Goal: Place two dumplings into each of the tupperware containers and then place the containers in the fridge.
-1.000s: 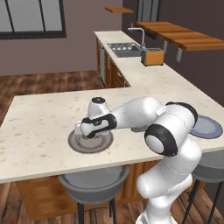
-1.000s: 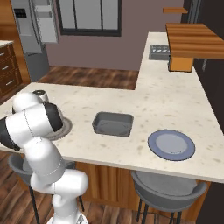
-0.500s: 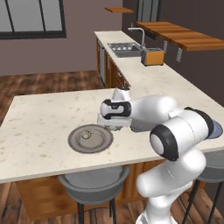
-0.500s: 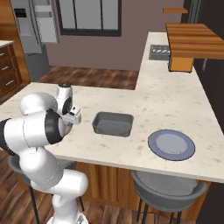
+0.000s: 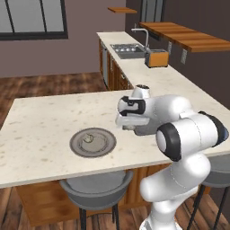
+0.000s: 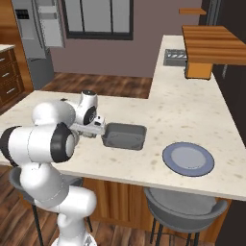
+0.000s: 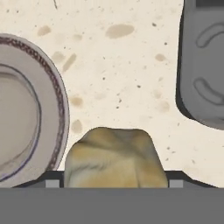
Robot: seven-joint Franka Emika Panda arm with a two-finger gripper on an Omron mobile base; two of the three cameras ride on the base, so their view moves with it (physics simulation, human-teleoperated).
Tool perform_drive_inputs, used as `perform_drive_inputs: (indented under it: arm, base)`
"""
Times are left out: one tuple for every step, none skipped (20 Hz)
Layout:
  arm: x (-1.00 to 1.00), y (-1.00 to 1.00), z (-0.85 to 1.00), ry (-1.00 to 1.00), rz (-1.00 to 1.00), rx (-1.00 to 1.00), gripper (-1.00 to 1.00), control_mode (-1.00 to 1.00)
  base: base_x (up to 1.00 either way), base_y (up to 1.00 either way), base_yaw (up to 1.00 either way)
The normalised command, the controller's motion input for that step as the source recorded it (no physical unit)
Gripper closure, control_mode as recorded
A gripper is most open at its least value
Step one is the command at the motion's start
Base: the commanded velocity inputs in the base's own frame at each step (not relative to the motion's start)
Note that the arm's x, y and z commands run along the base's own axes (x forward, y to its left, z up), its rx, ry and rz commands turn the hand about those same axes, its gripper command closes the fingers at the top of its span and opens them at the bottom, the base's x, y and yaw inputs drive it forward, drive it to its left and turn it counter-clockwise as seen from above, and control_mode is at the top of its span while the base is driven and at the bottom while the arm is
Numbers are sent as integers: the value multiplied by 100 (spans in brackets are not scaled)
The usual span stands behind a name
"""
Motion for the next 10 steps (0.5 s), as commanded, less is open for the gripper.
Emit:
perform_drive_inputs:
  arm:
    - [0, -50, 0, -16, 19, -3, 100, -100]
    - [0, -39, 0, -24, 19, -4, 100, -100]
    - [0, -31, 0, -29, 20, -4, 100, -100]
    - [0, -32, 0, -24, 17, -6, 100, -100]
    - [0, -39, 0, -19, 13, -5, 100, -100]
    - [0, -36, 0, -13, 9, -7, 100, -100]
    - [0, -43, 0, 0, 2, -8, 100, -100]
    - [12, -37, 0, 0, 0, -7, 100, -100]
    - [14, -36, 0, 0, 0, -6, 100, -100]
    - [24, -39, 0, 0, 0, -4, 100, -100]
  base:
    - [0, 0, 0]
    - [0, 0, 0]
    - [0, 0, 0]
    - [0, 0, 0]
    - [0, 0, 0]
    - [0, 0, 0]
    - [0, 0, 0]
    - [0, 0, 0]
    - [0, 0, 0]
    - [0, 0, 0]
